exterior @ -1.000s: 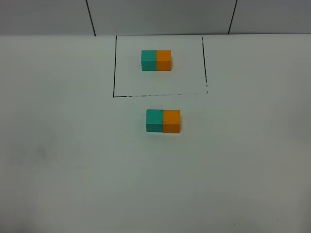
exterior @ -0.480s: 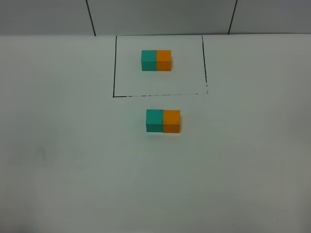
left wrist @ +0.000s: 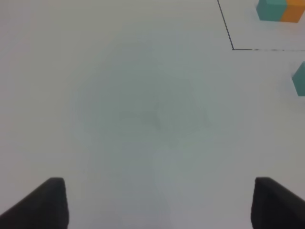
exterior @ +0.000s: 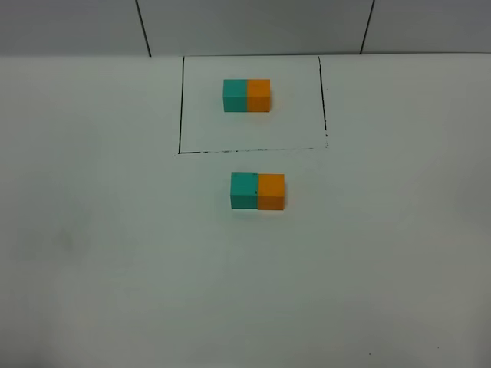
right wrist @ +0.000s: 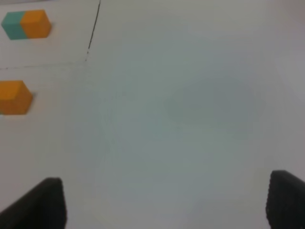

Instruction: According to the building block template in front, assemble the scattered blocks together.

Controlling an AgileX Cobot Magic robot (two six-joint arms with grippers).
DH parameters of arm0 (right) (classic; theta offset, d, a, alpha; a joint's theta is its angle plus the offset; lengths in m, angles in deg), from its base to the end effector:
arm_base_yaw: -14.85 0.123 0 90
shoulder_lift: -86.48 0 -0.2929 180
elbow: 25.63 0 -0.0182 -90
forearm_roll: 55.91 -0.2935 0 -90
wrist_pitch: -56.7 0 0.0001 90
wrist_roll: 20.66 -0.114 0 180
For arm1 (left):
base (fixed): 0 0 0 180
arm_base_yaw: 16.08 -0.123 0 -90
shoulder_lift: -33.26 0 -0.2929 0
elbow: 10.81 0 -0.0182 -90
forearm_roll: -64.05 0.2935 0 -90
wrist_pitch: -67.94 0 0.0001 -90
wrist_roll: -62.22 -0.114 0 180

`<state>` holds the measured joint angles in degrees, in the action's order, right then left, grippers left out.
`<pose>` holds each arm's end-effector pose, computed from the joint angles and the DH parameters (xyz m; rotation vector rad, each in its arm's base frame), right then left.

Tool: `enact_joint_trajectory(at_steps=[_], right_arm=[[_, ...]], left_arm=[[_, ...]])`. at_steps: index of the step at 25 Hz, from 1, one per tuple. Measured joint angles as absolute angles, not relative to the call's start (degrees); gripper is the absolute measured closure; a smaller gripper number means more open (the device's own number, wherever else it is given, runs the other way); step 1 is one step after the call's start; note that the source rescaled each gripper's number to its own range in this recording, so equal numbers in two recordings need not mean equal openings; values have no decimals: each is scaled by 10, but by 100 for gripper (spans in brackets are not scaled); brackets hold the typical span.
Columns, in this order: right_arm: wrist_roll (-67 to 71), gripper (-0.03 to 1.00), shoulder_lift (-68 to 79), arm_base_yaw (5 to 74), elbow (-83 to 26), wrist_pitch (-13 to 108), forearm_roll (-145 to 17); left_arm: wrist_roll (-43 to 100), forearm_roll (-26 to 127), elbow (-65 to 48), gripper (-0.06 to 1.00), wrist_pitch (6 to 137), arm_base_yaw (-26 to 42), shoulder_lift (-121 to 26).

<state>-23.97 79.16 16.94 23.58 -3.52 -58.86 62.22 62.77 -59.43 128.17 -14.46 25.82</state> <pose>0.0457 0.0068 0.2861 0.0197 2.0386 0.1207 0.0450 -0.0035 0.2893 0.0297 2.0295 -0.0445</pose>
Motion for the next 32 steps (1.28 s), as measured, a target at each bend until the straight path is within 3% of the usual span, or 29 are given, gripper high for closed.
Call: enact_joint_trajectory(at_steps=[32], right_arm=[[-244,-3,792,169,236,-35,-591]], left_arm=[[622,628,-594,27,1282,-145,258]])
